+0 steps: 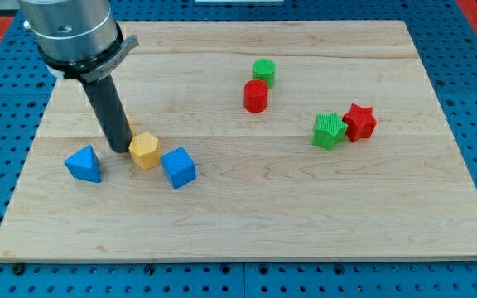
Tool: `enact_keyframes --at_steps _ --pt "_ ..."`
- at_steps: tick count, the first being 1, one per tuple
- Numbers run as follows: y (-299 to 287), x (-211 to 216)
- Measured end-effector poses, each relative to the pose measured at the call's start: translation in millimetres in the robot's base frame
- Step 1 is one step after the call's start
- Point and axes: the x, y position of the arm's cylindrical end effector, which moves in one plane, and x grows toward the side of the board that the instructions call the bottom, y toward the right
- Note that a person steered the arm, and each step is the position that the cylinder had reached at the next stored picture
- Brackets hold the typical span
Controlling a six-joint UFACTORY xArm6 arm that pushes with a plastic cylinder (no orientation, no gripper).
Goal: Place the blue cube and yellow blocks in a diagonal line
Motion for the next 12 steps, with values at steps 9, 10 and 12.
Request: enact_keyframes --at_steps 9,10,12 --pt "64.7 -34.6" --pt "73.7 20.9" --pt "82.0 27.8"
